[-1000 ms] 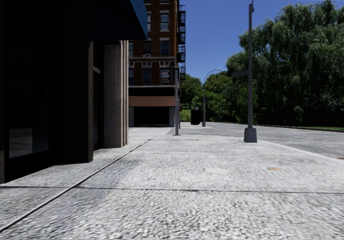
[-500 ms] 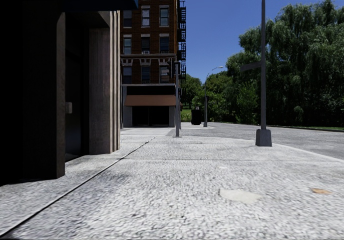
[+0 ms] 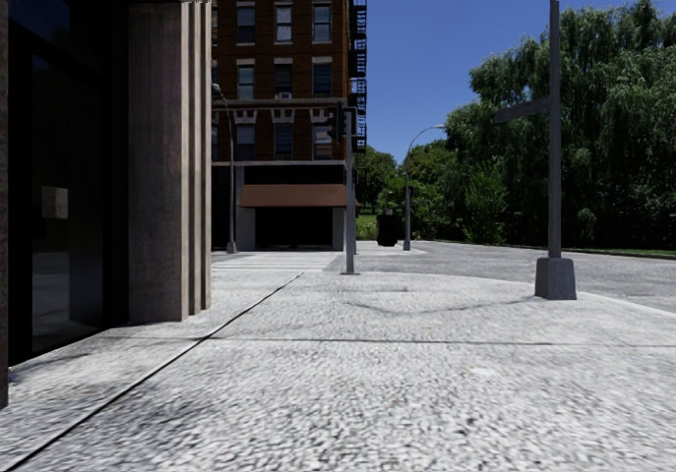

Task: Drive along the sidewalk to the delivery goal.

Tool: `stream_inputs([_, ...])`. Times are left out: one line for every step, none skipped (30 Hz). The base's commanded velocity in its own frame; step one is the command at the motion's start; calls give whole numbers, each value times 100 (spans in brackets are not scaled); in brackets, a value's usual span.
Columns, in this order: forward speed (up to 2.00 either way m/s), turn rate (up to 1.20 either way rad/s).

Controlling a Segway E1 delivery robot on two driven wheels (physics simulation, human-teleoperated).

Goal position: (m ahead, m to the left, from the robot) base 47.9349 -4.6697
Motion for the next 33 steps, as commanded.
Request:
stream_inputs([200,0])
stream_inputs([200,0])
stream_inputs([200,0])
stream_inputs([200,0])
stream_inputs([200,2])
stream_inputs([200,2])
stream_inputs([200,7])
stream_inputs([200,20])
stream_inputs([200,25])
stream_inputs([200,25])
stream_inputs([200,26])
stream_inputs([200,27])
stream_inputs([200,27])
stream_inputs([200,27])
stream_inputs([200,27])
stream_inputs([200,27])
stream_inputs([200,27])
stream_inputs([200,27])
stream_inputs([200,27])
stream_inputs([200,27])
stream_inputs([200,27])
stream_inputs([200,27])
stream_inputs([200,27])
stream_inputs([200,27])
stream_inputs([200,27])
stream_inputs([200,27])
stream_inputs([200,27])
stream_inputs([200,27])
stream_inputs([200,27])
stream_inputs([200,27])
stream_inputs([200,27])
stream_inputs([200,27])
stream_inputs([200,27])
